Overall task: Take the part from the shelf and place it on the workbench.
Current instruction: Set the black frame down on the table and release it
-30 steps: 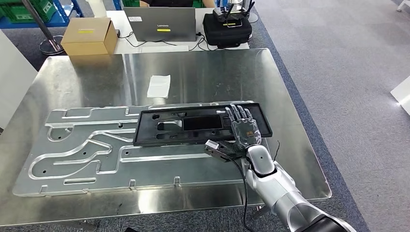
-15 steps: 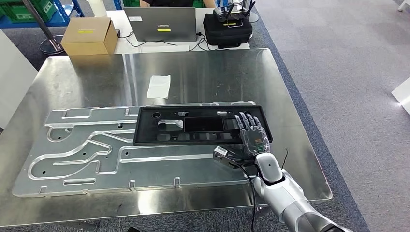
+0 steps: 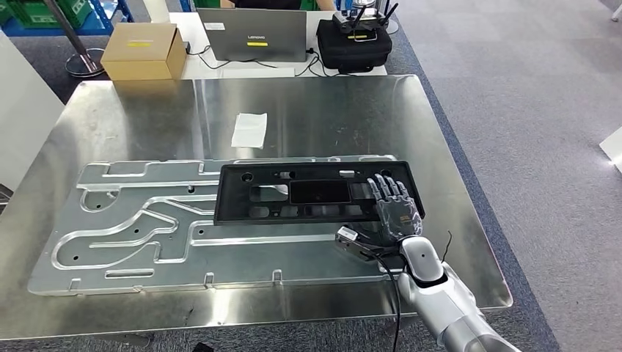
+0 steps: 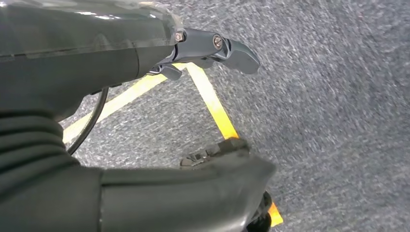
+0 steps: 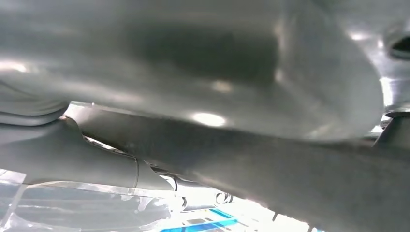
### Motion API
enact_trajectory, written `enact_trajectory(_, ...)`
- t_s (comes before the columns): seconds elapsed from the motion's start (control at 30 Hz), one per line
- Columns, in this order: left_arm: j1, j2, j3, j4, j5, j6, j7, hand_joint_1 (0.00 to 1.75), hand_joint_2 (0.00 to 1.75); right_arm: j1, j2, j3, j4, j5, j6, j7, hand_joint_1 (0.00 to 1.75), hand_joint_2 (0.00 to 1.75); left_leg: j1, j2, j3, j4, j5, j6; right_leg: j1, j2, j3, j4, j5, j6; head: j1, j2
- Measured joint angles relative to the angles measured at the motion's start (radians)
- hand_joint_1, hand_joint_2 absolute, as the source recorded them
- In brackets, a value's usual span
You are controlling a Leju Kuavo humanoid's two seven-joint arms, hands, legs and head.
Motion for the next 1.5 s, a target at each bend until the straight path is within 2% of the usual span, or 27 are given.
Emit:
enact_trajectory(0.03, 0.0, 0.0, 0.0, 0.0, 0.001, 0.0, 0.002, 0.0, 0.0, 0.007, -0.008, -0.004, -0.017, 0.007, 0.0, 0.0, 0.0, 0.0, -0.001, -0.003, -0.002, 0.003, -0.001, 0.0, 0.0, 0.0, -0.013, 0.024, 0.005, -0.001, 0.0, 0.0)
enact_trajectory(0.07, 0.0, -0.001, 0.0, 0.0, 0.003, 0.0, 0.004, 0.0, 0.0, 0.012, -0.017, -0.007, -0.036, 0.015, 0.001, -0.001, 0.0, 0.0, -0.002, -0.008, -0.005, 0.008, -0.002, 0.0, 0.0, 0.0, -0.009, 0.01, 0.03, -0.002, 0.0, 0.0)
enact_trajectory(0.13, 0.0, -0.003, 0.0, 0.0, 0.004, -0.001, 0.008, 0.0, 0.0, 0.014, -0.035, -0.01, -0.085, 0.025, 0.018, -0.004, 0.0, 0.0, -0.003, -0.016, -0.009, 0.018, -0.006, -0.002, 0.002, -0.001, 0.042, -0.107, 0.103, -0.013, 0.001, 0.0)
enact_trajectory(0.17, 0.001, -0.005, 0.0, 0.0, 0.005, -0.001, 0.009, 0.0, 0.0, 0.011, -0.044, -0.012, -0.114, 0.027, 0.033, -0.005, 0.0, 0.0, -0.005, -0.019, -0.013, 0.023, -0.007, -0.005, 0.006, -0.002, 0.068, -0.167, 0.128, -0.019, 0.001, 0.0)
enact_trajectory(0.23, 0.002, -0.008, 0.0, 0.0, 0.005, 0.0, 0.012, 0.0, 0.0, -0.004, -0.058, -0.016, -0.168, 0.029, 0.061, -0.006, 0.0, 0.0, -0.005, -0.019, -0.02, 0.028, -0.005, -0.014, 0.014, -0.002, 0.09, -0.228, 0.144, -0.029, 0.001, 0.0)
enact_trajectory(0.33, 0.001, -0.009, 0.0, 0.0, 0.005, 0.001, 0.017, 0.0, 0.0, -0.035, -0.063, -0.014, -0.224, 0.038, 0.095, -0.012, 0.0, 0.0, -0.006, -0.013, -0.027, 0.029, -0.005, -0.033, 0.01, 0.004, 0.086, -0.246, 0.158, -0.039, 0.001, 0.0)
enact_trajectory(0.37, 0.0, -0.009, 0.0, 0.0, 0.005, 0.0, 0.018, 0.0, 0.0, -0.05, -0.061, -0.008, -0.237, 0.041, 0.11, -0.013, 0.0, 0.0, -0.006, -0.011, -0.035, 0.045, -0.022, -0.039, 0.005, 0.005, 0.084, -0.253, 0.167, -0.045, 0.0, 0.0)
enact_trajectory(0.43, -0.006, -0.009, -0.001, 0.0, 0.006, -0.005, 0.017, 0.0, 0.0, -0.08, -0.054, 0.01, -0.256, 0.049, 0.137, -0.007, 0.0, 0.0, 0.0, -0.009, -0.069, 0.134, -0.092, -0.053, -0.002, 0.004, 0.075, -0.262, 0.183, -0.052, -0.004, 0.0)
enact_trajectory(0.5, -0.012, -0.008, -0.002, 0.0, 0.009, -0.014, 0.014, 0.0, 0.0, -0.093, -0.047, 0.029, -0.265, 0.055, 0.149, 0.004, 0.0, 0.0, 0.011, -0.007, -0.112, 0.259, -0.16, -0.065, -0.004, 0.001, 0.06, -0.26, 0.193, -0.051, -0.007, 0.0)
enact_trajectory(0.53, -0.014, -0.007, -0.002, 0.0, 0.011, -0.018, 0.013, 0.0, 0.0, -0.094, -0.045, 0.037, -0.267, 0.056, 0.15, 0.008, 0.0, 0.0, 0.015, -0.006, -0.118, 0.293, -0.172, -0.071, -0.005, -0.001, 0.052, -0.258, 0.197, -0.048, -0.007, 0.0)
enact_trajectory(0.57, -0.014, -0.007, -0.002, 0.0, 0.012, -0.02, 0.012, 0.0, 0.0, -0.094, -0.043, 0.043, -0.267, 0.055, 0.151, 0.011, 0.0, 0.0, 0.02, -0.004, -0.107, 0.292, -0.164, -0.077, -0.007, -0.002, 0.043, -0.253, 0.201, -0.044, -0.007, 0.0)
enact_trajectory(0.6, -0.015, -0.007, -0.002, 0.0, 0.013, -0.021, 0.012, 0.0, 0.0, -0.095, -0.041, 0.048, -0.268, 0.054, 0.15, 0.012, 0.0, 0.0, 0.024, -0.002, -0.077, 0.251, -0.141, -0.082, -0.01, -0.003, 0.035, -0.248, 0.204, -0.04, -0.007, 0.0)
enact_trajectory(0.67, -0.016, -0.007, -0.002, 0.0, 0.013, -0.02, 0.014, 0.0, 0.0, -0.098, -0.037, 0.055, -0.268, 0.05, 0.149, 0.012, 0.0, 0.0, 0.03, -0.003, 0.008, 0.115, -0.094, -0.09, -0.016, -0.004, 0.018, -0.234, 0.209, -0.03, -0.008, 0.0)
enact_trajectory(0.73, -0.018, -0.009, -0.003, 0.0, 0.013, -0.018, 0.015, 0.0, 0.0, -0.102, -0.034, 0.059, -0.268, 0.047, 0.148, 0.013, 0.0, 0.0, 0.029, -0.009, 0.047, 0.041, -0.077, -0.084, -0.015, -0.001, 0.005, -0.226, 0.217, -0.015, -0.009, 0.0)
enact_trajectory(0.83, -0.02, -0.01, -0.003, 0.0, 0.015, -0.016, 0.017, 0.0, 0.0, -0.102, -0.032, 0.066, -0.268, 0.043, 0.147, 0.013, 0.0, 0.0, 0.025, -0.01, 0.032, 0.037, -0.065, -0.058, -0.016, 0.004, -0.004, -0.228, 0.231, 0.009, -0.007, 0.0)
enact_trajectory(0.87, -0.02, -0.01, -0.003, 0.0, 0.017, -0.015, 0.018, 0.0, 0.0, -0.102, -0.032, 0.068, -0.268, 0.04, 0.146, 0.014, 0.0, 0.0, 0.025, -0.007, 0.025, 0.036, -0.056, -0.048, -0.018, 0.004, -0.011, -0.217, 0.217, 0.014, -0.006, 0.0)
enact_trajectory(0.93, -0.021, -0.01, -0.003, 0.0, 0.022, -0.015, 0.018, 0.0, 0.0, -0.101, -0.033, 0.07, -0.268, 0.033, 0.144, 0.019, 0.0, 0.0, 0.024, -0.002, 0.007, 0.032, -0.037, -0.028, -0.018, 0.003, -0.042, -0.137, 0.14, 0.015, -0.002, 0.0)
enact_trajectory(1.0, -0.018, -0.01, -0.003, 0.0, 0.024, -0.015, 0.017, 0.0, 0.0, -0.096, -0.035, 0.07, -0.267, 0.029, 0.14, 0.023, 0.0, 0.0, 0.017, -0.001, -0.016, 0.033, -0.021, -0.019, -0.013, 0.002, -0.079, -0.008, 0.055, 0.013, 0.001, 0.0)
enact_trajectory(1.03, -0.017, -0.009, -0.003, 0.0, 0.023, -0.015, 0.017, 0.0, 0.0, -0.092, -0.036, 0.071, -0.267, 0.029, 0.138, 0.024, 0.0, 0.0, 0.012, -0.001, -0.026, 0.033, -0.013, -0.017, -0.01, 0.002, -0.086, 0.038, 0.038, 0.01, 0.003, 0.0)
enact_trajectory(1.07, -0.015, -0.009, -0.003, 0.0, 0.023, -0.015, 0.016, 0.0, 0.0, -0.088, -0.036, 0.071, -0.267, 0.029, 0.137, 0.023, 0.0, 0.0, 0.007, -0.001, -0.037, 0.034, -0.006, -0.016, -0.006, 0.002, -0.078, 0.053, 0.041, 0.005, 0.003, 0.0)
enact_trajectory(1.1, -0.014, -0.008, -0.004, 0.0, 0.023, -0.015, 0.016, 0.0, 0.0, -0.086, -0.035, 0.073, -0.267, 0.029, 0.137, 0.023, 0.0, 0.0, 0.002, -0.001, -0.046, 0.034, 0.002, -0.014, 0.0, 0.002, -0.051, 0.031, 0.06, -0.004, 0.003, 0.0)
enact_trajectory(1.17, -0.014, -0.008, -0.005, 0.0, 0.02, -0.015, 0.016, 0.0, 0.0, -0.088, -0.029, 0.078, -0.267, 0.029, 0.137, 0.021, 0.0, 0.0, -0.008, -0.001, -0.06, 0.034, 0.014, -0.014, 0.015, 0.002, 0.042, -0.097, 0.1, -0.033, 0.003, 0.0)
enact_trajectory(1.23, -0.014, -0.009, -0.008, 0.0, 0.016, -0.014, 0.016, 0.0, 0.0, -0.093, -0.019, 0.085, -0.265, 0.027, 0.135, 0.021, 0.0, 0.0, -0.011, 0.0, -0.068, 0.033, 0.028, -0.02, 0.027, 0.001, 0.11, -0.209, 0.112, -0.053, 0.002, 0.0)
enact_trajectory(1.33, -0.014, -0.008, -0.011, 0.0, 0.013, -0.013, 0.016, 0.0, 0.0, -0.093, -0.004, 0.101, -0.259, 0.021, 0.13, 0.021, 0.0, 0.0, -0.007, 0.0, -0.074, 0.022, 0.049, -0.037, 0.03, -0.001, 0.119, -0.25, 0.132, -0.061, 0.005, 0.0)
enact_trajectory(1.37, -0.013, -0.007, -0.011, 0.0, 0.012, -0.012, 0.016, 0.0, 0.0, -0.092, 0.001, 0.106, -0.256, 0.019, 0.128, 0.021, 0.0, 0.0, -0.008, -0.001, -0.079, 0.027, 0.04, -0.043, 0.026, -0.003, 0.117, -0.261, 0.143, -0.064, 0.005, 0.0)
enact_trajectory(1.4, -0.012, -0.007, -0.012, 0.0, 0.012, -0.012, 0.016, 0.0, 0.0, -0.091, 0.005, 0.109, -0.254, 0.019, 0.126, 0.021, 0.0, 0.0, -0.008, -0.002, -0.089, 0.049, 0.014, -0.049, 0.02, -0.006, 0.112, -0.27, 0.155, -0.067, 0.002, 0.0)
enact_trajectory(1.5, -0.008, -0.005, -0.012, 0.0, 0.012, -0.012, 0.016, 0.0, 0.0, -0.086, 0.013, 0.12, -0.247, 0.018, 0.121, 0.022, 0.0, 0.0, 0.004, -0.001, -0.138, 0.218, -0.117, -0.069, 0.015, -0.011, 0.082, -0.275, 0.184, -0.07, -0.005, 0.0)
